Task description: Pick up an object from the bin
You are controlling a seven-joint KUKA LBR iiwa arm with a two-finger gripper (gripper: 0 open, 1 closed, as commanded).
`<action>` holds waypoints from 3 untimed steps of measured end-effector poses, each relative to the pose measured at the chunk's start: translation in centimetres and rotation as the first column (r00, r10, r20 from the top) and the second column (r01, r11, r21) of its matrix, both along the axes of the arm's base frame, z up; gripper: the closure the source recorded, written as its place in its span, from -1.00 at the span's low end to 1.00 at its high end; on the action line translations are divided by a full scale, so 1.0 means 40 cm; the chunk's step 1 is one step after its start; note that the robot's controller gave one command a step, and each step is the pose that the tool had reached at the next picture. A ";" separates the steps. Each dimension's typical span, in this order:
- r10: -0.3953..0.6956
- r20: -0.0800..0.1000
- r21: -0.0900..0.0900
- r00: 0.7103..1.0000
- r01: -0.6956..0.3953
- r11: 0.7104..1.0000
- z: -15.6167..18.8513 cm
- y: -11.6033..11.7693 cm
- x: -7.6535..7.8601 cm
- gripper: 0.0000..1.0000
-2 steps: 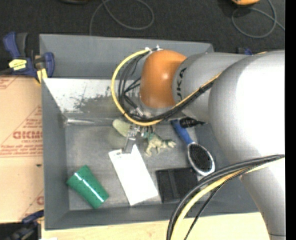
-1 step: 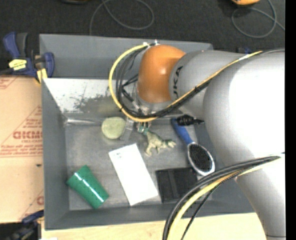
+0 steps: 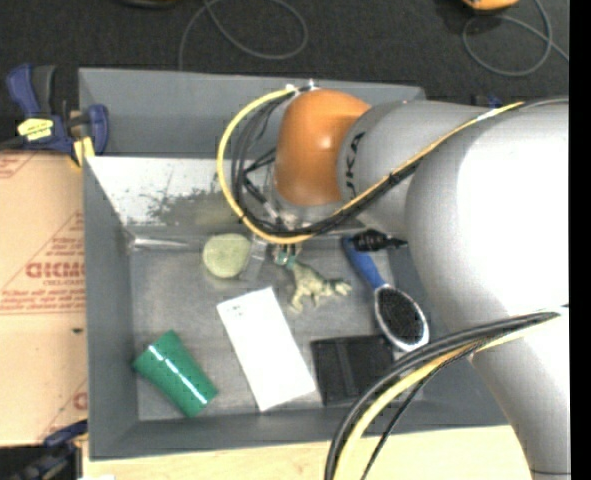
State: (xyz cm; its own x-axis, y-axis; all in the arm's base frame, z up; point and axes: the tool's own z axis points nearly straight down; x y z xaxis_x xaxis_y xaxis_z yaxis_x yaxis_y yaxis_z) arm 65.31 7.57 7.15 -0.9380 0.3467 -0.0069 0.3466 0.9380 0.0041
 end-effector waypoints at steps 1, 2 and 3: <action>0.000 -0.003 0.000 1.000 0.000 1.000 0.006 -0.001 -0.002 1.00; 0.000 -0.003 0.000 1.000 0.000 1.000 0.023 -0.001 -0.001 1.00; 0.000 -0.006 -0.001 1.000 0.000 1.000 0.042 -0.002 -0.003 1.00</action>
Offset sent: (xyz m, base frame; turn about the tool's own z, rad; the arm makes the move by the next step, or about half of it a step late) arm 0.0000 -0.0001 0.0085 0.0000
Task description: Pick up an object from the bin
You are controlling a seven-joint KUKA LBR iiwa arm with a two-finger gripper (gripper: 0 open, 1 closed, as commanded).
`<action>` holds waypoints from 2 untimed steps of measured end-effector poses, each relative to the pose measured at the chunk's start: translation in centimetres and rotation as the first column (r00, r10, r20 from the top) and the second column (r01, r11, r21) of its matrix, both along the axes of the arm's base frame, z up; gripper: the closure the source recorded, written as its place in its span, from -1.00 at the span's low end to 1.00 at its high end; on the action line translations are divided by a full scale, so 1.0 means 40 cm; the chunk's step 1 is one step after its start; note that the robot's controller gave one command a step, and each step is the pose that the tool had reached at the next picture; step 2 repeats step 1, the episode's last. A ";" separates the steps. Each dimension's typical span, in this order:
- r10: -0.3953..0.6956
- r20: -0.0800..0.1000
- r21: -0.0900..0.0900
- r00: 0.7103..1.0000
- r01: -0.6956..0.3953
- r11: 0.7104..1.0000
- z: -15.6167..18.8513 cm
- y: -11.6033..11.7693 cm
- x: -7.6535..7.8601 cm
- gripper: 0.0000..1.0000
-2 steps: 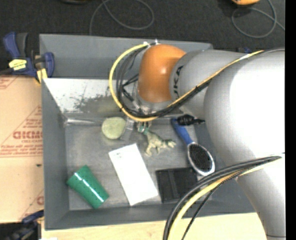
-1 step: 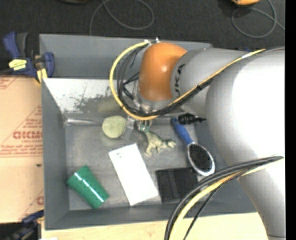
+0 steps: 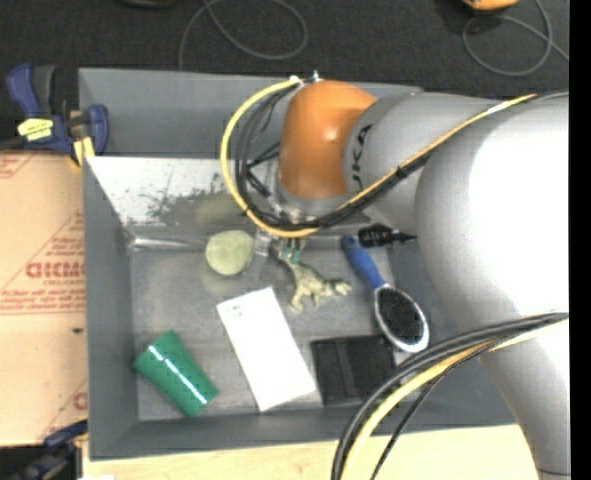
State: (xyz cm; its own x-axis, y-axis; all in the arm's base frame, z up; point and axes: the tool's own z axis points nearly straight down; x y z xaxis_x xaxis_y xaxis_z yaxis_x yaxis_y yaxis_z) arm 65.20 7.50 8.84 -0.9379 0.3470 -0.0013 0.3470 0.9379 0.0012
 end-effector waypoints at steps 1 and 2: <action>0.000 -0.005 0.000 1.000 0.000 1.000 0.051 -0.001 -0.002 1.00; 0.000 -0.005 0.000 1.000 0.000 1.000 0.051 -0.001 -0.002 1.00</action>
Offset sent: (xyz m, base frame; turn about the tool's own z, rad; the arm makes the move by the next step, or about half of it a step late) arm -0.0001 -0.0001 0.0405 0.0000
